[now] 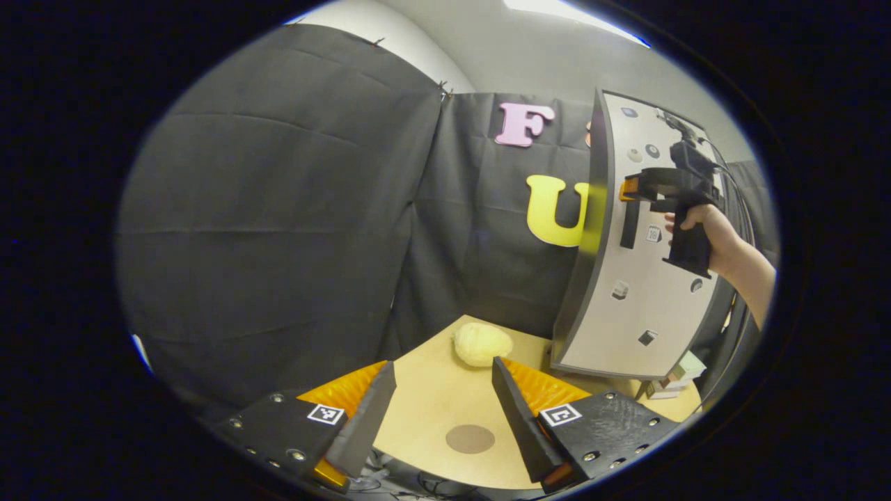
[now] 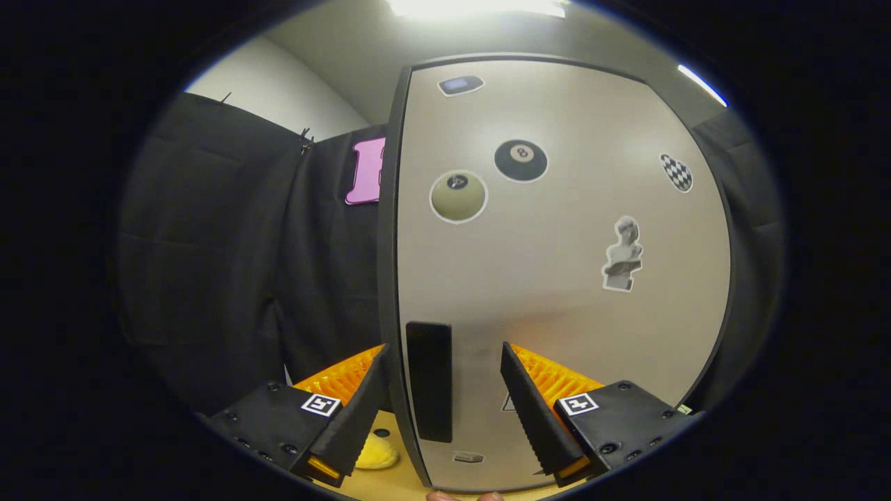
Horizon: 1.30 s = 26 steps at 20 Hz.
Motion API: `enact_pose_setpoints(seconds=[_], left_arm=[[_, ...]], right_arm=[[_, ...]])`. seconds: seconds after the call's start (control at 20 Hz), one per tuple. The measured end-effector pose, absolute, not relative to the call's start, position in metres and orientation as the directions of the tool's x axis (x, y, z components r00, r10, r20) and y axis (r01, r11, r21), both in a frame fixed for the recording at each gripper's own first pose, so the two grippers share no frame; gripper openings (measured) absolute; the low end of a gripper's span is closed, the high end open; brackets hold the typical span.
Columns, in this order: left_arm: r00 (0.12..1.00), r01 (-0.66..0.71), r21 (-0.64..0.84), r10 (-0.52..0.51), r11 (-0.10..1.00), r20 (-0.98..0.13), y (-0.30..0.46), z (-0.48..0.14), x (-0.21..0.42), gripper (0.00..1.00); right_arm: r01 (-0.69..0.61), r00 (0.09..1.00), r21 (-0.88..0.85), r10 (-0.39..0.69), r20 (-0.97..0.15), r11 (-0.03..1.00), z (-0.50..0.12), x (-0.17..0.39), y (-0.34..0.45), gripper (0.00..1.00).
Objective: Open the cabinet door with the right hand, grasp the bottle in the cabinet with the left hand and place it on the coaster, then close the cabinet door with the right hand.
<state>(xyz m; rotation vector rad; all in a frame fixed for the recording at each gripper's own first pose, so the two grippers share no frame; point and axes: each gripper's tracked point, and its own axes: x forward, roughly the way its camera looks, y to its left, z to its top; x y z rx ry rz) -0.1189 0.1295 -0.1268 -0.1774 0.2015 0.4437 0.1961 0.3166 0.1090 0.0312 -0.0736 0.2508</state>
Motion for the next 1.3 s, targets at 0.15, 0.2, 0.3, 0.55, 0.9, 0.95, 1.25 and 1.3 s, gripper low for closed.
enact_pose_setpoints(seconds=[0.15, 0.2, 0.3, 0.55, 0.9, 0.95, 1.25, 1.3], left_arm=[[0.874, -0.459, -0.137, 0.418, 0.878, -0.249, 0.131, -0.133, -0.126, 0.83], [0.871, -0.462, -0.137, 0.420, 0.876, -0.254, 0.130, -0.135, -0.128, 0.83], [0.868, -0.467, -0.127, 0.426, 0.875, -0.256, 0.129, -0.137, -0.132, 0.83], [0.871, -0.455, -0.112, 0.416, 0.883, -0.260, 0.121, -0.137, -0.133, 0.83], [0.878, -0.443, -0.115, 0.404, 0.889, -0.259, 0.109, -0.144, -0.133, 0.83], [0.879, -0.440, -0.123, 0.398, 0.890, -0.263, 0.107, -0.145, -0.131, 0.83], [0.886, -0.425, -0.107, 0.389, 0.899, -0.251, 0.098, -0.139, -0.124, 0.83], [0.888, -0.421, -0.098, 0.387, 0.902, -0.247, 0.094, -0.139, -0.125, 0.86]], right_arm=[[-0.242, 0.970, -0.001, 0.242, 0.033, 0.970, 0.093, 0.202, 0.323, 0.94], [-0.241, 0.970, -0.003, 0.241, 0.025, 0.970, 0.088, 0.202, 0.325, 0.88], [-0.231, 0.973, -0.007, 0.231, 0.023, 0.973, 0.085, 0.202, 0.327, 0.76], [-0.198, 0.980, 0.059, 0.200, -0.019, 0.978, 0.081, 0.203, 0.324, 0.38], [-0.287, 0.955, 0.078, 0.292, -0.059, 0.955, 0.079, 0.199, 0.323, 0.22], [-0.303, 0.950, 0.069, 0.307, -0.062, 0.951, 0.080, 0.197, 0.323, 0.22], [-0.385, 0.919, 0.053, 0.388, -0.064, 0.921, 0.083, 0.159, 0.322, 0.22], [-0.402, 0.912, 0.053, 0.405, -0.066, 0.914, 0.083, 0.154, 0.321, 0.22]])
